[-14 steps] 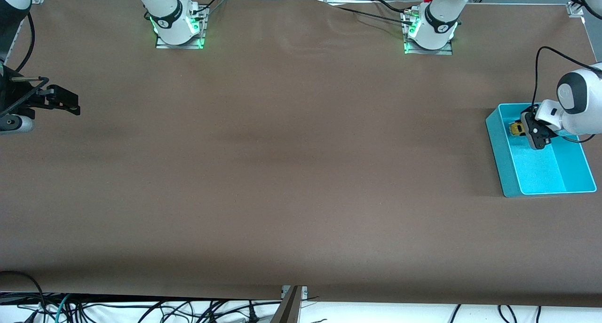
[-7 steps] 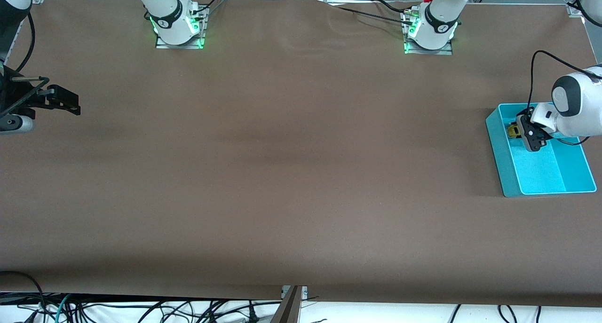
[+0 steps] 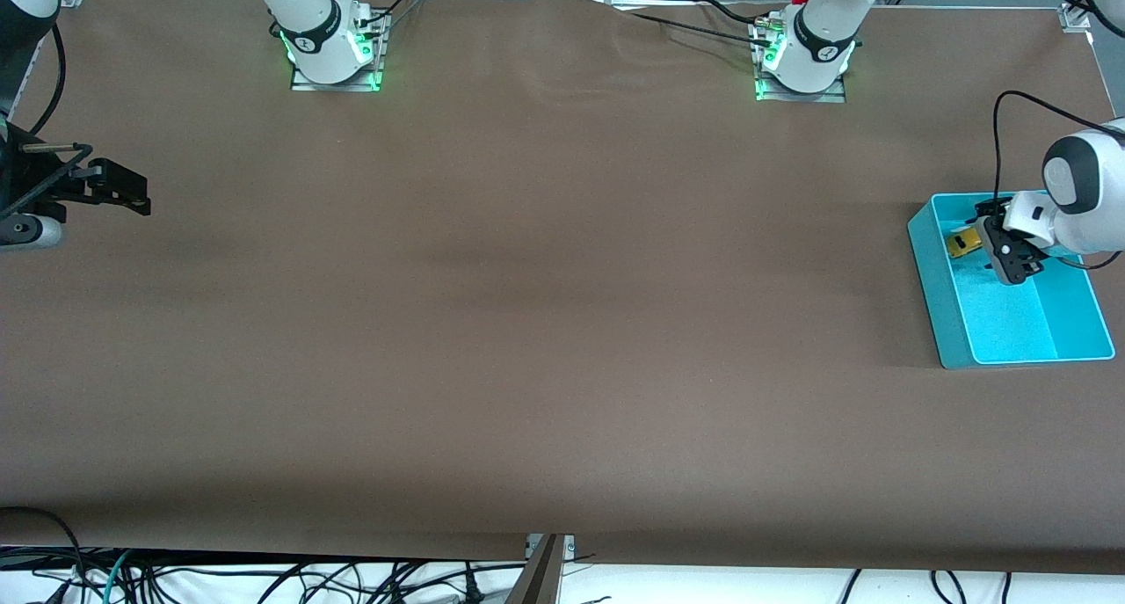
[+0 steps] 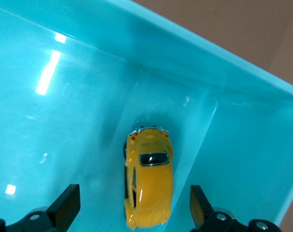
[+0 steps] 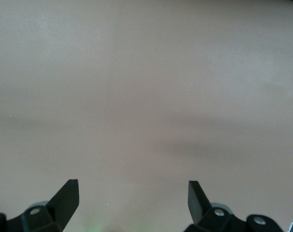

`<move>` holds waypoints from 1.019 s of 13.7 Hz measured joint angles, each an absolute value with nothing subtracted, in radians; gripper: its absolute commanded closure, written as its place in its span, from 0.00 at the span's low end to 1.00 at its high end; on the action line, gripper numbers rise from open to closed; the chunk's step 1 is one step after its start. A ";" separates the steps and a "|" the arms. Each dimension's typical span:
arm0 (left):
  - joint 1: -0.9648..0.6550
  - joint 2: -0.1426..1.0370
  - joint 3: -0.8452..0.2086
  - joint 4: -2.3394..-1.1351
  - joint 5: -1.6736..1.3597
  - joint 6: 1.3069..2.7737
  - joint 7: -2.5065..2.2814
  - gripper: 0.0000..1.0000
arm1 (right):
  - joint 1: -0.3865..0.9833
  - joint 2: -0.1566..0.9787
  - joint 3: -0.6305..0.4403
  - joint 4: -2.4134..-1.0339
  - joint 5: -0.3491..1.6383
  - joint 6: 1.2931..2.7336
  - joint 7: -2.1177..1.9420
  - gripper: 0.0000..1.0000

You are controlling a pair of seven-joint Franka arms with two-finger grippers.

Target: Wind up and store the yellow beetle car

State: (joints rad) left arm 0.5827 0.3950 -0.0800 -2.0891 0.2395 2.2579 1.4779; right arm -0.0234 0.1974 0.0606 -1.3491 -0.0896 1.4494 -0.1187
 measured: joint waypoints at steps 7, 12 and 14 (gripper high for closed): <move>0.557 0.214 -0.141 -2.065 0.239 2.090 1.255 0.00 | -0.023 0.197 0.061 -1.349 -0.090 1.449 -0.119 0.00; 0.375 0.133 -0.184 -1.902 0.153 1.829 0.812 0.00 | -0.023 0.197 0.061 -1.349 -0.090 1.449 -0.119 0.00; 0.313 0.125 -0.210 -1.840 0.113 1.751 0.653 0.00 | -0.023 0.197 0.061 -1.349 -0.090 1.449 -0.119 0.00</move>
State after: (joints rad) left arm 0.3126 0.1245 -0.2097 -1.8396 0.1132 1.7510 0.6529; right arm -0.0234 0.1974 0.0606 -1.3491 -0.0896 1.4494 -0.1186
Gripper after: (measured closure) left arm 0.000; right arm 0.000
